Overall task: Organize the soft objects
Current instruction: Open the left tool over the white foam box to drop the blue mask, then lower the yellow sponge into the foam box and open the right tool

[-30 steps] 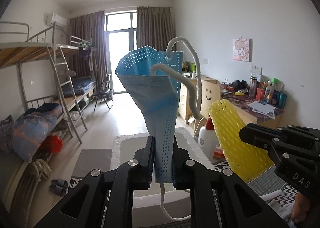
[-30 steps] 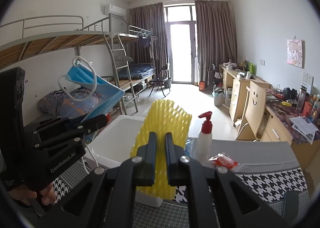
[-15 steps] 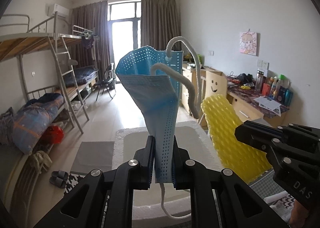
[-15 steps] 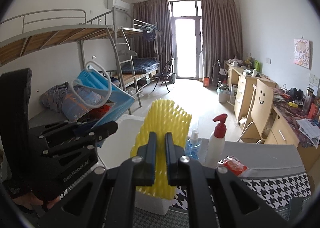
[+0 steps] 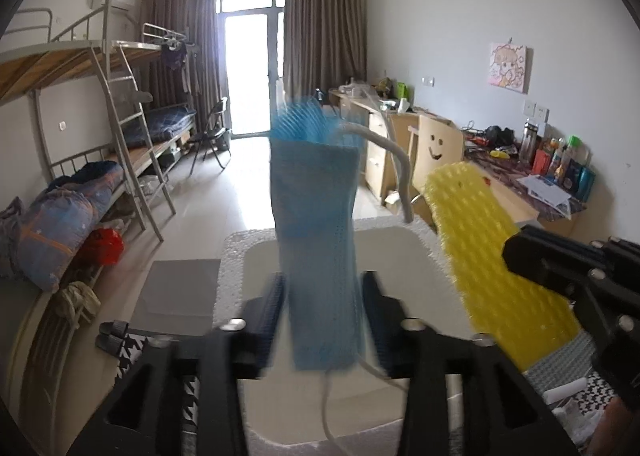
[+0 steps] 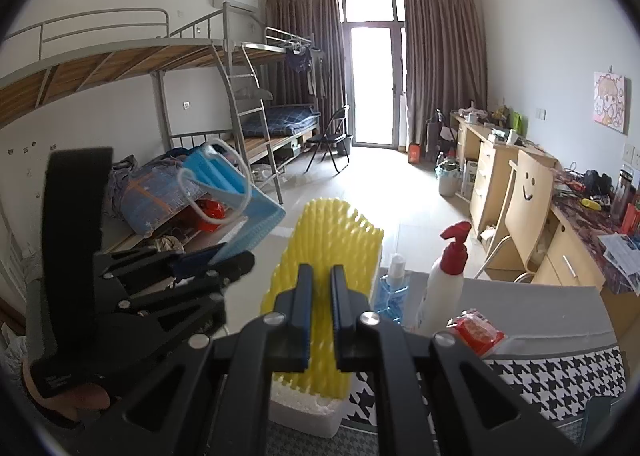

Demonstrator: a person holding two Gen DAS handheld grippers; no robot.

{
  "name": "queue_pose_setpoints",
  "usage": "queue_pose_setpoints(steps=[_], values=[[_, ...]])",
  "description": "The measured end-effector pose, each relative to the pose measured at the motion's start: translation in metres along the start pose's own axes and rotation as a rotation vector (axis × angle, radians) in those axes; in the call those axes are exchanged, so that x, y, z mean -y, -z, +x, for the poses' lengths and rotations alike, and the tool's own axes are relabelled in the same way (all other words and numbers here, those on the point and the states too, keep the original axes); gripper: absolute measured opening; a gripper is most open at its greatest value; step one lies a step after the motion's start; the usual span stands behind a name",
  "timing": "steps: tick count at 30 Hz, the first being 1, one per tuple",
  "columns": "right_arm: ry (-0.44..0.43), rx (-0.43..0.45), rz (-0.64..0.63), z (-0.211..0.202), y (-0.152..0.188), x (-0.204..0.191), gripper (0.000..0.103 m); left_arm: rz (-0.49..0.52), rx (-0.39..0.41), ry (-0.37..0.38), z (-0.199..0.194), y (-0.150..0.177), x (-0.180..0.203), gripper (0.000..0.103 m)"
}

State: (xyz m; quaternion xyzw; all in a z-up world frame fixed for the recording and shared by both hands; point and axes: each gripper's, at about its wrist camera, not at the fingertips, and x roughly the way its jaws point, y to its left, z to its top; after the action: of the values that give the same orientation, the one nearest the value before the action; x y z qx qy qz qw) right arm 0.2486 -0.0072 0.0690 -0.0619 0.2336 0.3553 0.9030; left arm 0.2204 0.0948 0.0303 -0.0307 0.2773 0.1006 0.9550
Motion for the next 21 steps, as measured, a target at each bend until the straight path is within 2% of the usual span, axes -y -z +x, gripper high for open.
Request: queue_pose_setpoints(steps=[2, 5, 10, 14, 21], values=[[0.002, -0.002, -0.001, 0.001, 0.0, 0.0, 0.011, -0.01, 0.005, 0.009, -0.003, 0.0, -0.003, 0.069], [0.002, 0.001, 0.002, 0.001, -0.001, 0.0, 0.011, -0.031, 0.022, 0.007, -0.009, 0.001, -0.008, 0.086], [0.003, 0.001, 0.001, 0.002, -0.002, 0.0, 0.011, -0.059, 0.056, -0.02, -0.017, -0.002, -0.014, 0.097], [-0.006, 0.0, -0.008, 0.004, -0.002, -0.005, 0.011, -0.063, 0.074, -0.043, -0.023, -0.001, -0.017, 0.101], [-0.024, -0.015, -0.017, 0.012, -0.001, -0.009, 0.011, -0.091, 0.098, -0.085, -0.033, 0.004, -0.029, 0.102]])
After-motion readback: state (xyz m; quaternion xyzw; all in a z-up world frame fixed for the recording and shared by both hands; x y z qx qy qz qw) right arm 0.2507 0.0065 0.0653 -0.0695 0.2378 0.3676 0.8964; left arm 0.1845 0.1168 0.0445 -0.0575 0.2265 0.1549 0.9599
